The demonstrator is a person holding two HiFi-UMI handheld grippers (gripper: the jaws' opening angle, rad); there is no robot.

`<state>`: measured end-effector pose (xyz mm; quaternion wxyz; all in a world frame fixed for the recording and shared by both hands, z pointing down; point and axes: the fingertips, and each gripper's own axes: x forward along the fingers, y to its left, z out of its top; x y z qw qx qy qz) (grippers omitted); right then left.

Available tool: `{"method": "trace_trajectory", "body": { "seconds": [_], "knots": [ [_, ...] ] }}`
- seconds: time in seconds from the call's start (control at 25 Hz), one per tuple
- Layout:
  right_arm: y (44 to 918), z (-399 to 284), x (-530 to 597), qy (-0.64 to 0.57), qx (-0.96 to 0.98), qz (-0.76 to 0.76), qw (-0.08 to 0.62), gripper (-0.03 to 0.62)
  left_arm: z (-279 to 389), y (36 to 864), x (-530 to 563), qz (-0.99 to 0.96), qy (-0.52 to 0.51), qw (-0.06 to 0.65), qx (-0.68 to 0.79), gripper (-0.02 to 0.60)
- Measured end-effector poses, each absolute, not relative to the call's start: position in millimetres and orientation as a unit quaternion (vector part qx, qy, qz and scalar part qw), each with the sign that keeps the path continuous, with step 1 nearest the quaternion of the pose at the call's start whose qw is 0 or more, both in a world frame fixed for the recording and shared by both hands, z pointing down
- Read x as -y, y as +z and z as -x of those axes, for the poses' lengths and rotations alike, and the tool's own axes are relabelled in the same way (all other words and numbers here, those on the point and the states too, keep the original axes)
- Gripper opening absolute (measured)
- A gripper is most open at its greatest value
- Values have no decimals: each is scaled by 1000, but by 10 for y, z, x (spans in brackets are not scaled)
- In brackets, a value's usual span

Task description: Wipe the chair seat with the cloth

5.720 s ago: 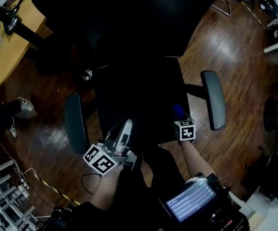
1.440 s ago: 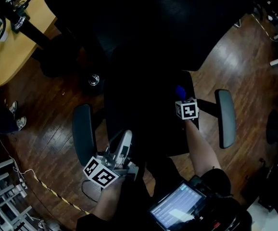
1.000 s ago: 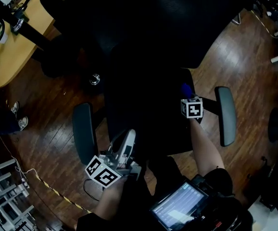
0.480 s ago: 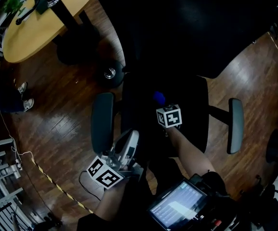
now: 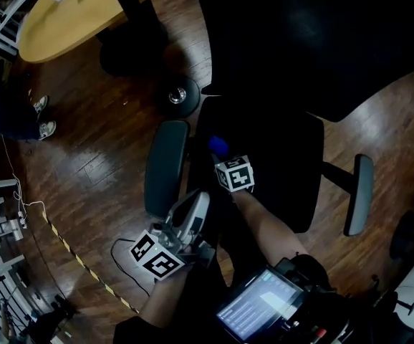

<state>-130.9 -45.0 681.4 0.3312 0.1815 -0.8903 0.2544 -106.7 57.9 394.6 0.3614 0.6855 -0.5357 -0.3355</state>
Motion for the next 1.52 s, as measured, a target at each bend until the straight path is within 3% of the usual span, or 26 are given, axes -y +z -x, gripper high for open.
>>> {"method": "trace_trajectory", "body": {
  "seconds": [0.2, 0.64, 0.84, 1.24, 1.52],
  "knots": [
    [6951, 663, 700, 240, 872, -237, 354, 49, 905, 3941, -546, -695, -330, 367, 523, -6],
    [6935, -1502, 1230, 256, 789, -402, 388, 49, 213, 3962, -171, -738, -306, 390, 458, -6],
    [6812, -2003, 1318, 254, 771, -442, 382, 49, 31, 3926, -130, -750, -297, 395, 439, -6],
    [6708, -1961, 1335, 260, 786, -436, 353, 49, 108, 3971, -165, -745, -297, 395, 447, -6],
    [6428, -639, 1083, 262, 849, -338, 311, 49, 328, 3870, -274, -733, -310, 381, 471, -6]
  ]
}}
